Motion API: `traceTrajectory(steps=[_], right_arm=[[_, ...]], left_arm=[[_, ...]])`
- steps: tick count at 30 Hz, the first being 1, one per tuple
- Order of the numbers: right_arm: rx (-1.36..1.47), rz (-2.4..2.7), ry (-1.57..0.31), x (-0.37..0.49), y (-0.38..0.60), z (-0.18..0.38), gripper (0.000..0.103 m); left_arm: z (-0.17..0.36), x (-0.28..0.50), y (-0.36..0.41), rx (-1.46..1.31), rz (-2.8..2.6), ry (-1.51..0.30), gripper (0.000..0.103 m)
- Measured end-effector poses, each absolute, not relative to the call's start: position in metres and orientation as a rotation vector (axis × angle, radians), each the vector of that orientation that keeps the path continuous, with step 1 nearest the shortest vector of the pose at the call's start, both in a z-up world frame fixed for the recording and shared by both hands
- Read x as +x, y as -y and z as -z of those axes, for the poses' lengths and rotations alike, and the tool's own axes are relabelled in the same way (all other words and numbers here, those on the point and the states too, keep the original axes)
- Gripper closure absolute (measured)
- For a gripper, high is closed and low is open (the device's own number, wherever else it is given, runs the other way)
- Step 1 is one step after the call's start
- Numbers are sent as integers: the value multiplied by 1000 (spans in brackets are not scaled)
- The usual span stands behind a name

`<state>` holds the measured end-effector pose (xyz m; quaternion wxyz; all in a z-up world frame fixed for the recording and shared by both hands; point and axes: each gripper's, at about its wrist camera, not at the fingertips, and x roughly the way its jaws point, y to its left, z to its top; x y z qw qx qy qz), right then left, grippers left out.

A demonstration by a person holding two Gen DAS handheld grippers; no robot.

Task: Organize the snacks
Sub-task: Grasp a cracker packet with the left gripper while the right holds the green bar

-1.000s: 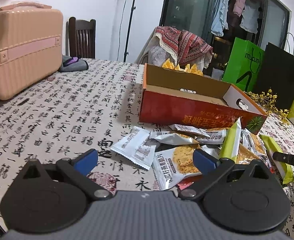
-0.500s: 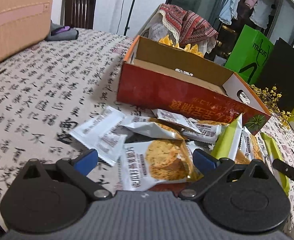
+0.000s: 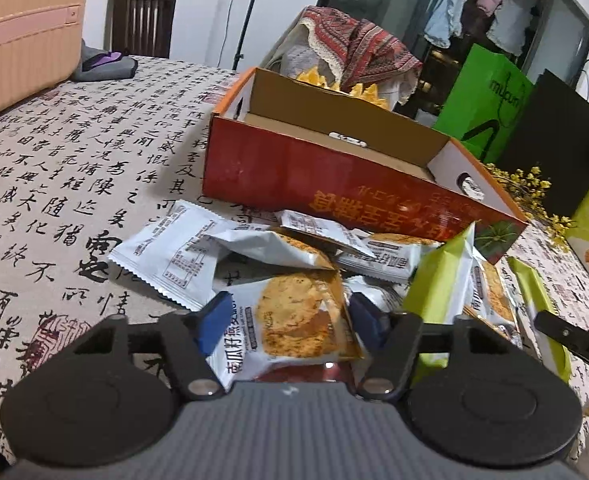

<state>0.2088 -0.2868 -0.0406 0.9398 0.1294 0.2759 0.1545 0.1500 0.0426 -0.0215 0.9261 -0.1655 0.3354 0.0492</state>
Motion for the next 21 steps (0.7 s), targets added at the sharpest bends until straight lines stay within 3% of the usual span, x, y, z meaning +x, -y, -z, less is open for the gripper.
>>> traceTrajectory(steps=[14, 21], right_arm=[[269, -317, -549, 206, 287, 40, 70], [275, -311, -547, 206, 287, 40, 70]], left_arm=[[7, 127, -41, -296, -29, -618, 77], [-6, 108, -54, -313, -12, -565, 85]])
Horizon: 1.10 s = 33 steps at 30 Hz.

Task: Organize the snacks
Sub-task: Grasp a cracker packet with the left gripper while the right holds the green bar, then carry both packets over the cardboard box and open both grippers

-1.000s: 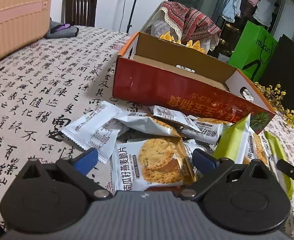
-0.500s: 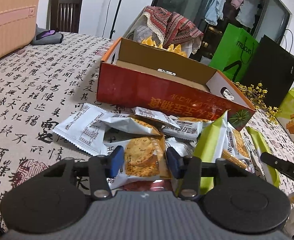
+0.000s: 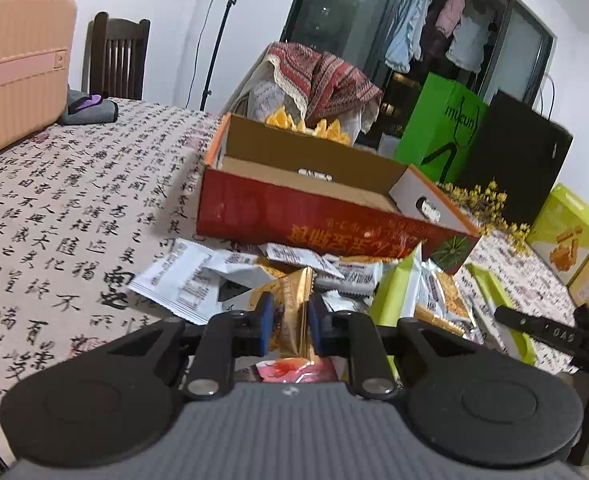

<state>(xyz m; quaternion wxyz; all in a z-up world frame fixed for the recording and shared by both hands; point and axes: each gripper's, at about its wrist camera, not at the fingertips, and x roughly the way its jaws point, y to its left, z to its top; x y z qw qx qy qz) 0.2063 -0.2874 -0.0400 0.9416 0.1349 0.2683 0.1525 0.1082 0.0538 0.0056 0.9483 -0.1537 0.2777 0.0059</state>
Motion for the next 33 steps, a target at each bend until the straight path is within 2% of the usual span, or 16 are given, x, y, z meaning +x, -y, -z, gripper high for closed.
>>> traceTrajectory(steps=[7, 22, 33], right_arm=[[280, -305, -553, 207, 288, 41, 70], [292, -301, -554, 208, 289, 42, 70], [263, -308, -537, 205, 285, 40, 70]], left_arm=[[-13, 98, -91, -434, -27, -534, 88], [4, 109, -105, -422, -72, -574, 88], [4, 109, -104, -368, -97, -546, 92]])
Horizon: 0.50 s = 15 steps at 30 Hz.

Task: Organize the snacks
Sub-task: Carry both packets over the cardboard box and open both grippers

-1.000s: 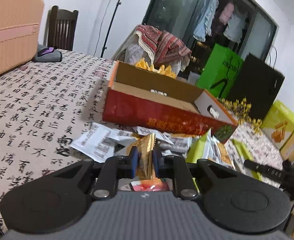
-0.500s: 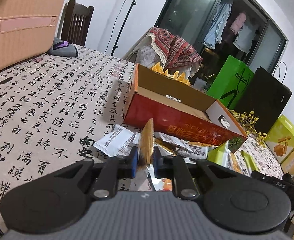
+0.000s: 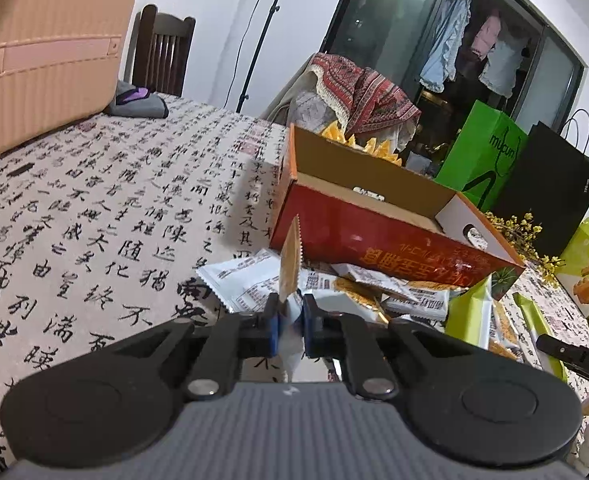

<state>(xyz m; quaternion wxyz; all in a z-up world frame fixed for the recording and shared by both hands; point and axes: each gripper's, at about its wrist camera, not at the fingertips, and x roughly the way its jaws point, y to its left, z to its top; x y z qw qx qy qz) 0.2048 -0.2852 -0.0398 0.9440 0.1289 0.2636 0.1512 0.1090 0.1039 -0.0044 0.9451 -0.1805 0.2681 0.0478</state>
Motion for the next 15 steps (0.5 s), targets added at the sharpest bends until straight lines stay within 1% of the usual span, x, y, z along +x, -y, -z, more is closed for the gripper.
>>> traceTrajectory(steps=[7, 15], right_arm=[[223, -310, -517, 198, 276, 32, 70], [204, -334, -439, 194, 268, -1, 70]], left_arm=[[-12, 103, -99, -345, -79, -499, 92], [-41, 110, -87, -293, -48, -441, 92]])
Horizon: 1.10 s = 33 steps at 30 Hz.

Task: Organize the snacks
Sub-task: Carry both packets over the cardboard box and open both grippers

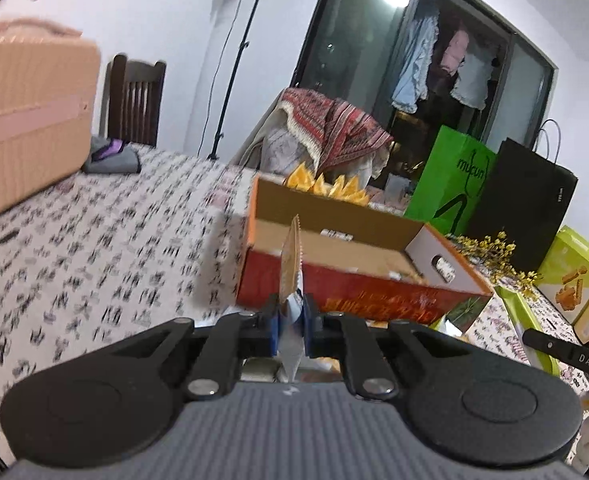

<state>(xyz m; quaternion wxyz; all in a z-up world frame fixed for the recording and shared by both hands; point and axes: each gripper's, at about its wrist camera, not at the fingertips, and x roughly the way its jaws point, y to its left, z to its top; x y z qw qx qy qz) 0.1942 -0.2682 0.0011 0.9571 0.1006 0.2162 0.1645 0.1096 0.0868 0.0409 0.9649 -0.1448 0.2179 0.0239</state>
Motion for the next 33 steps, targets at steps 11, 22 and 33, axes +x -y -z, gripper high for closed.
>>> traceTrajectory(steps=[11, 22, 33], right_arm=[[215, -360, -378, 237, 246, -50, 70], [222, -387, -363, 304, 204, -72, 70], [143, -377, -380, 346, 185, -33, 70]], left_arm=[[-80, 158, -64, -230, 0, -365, 92], [-84, 230, -50, -238, 3, -363, 92], [-39, 279, -56, -200, -44, -408, 92]])
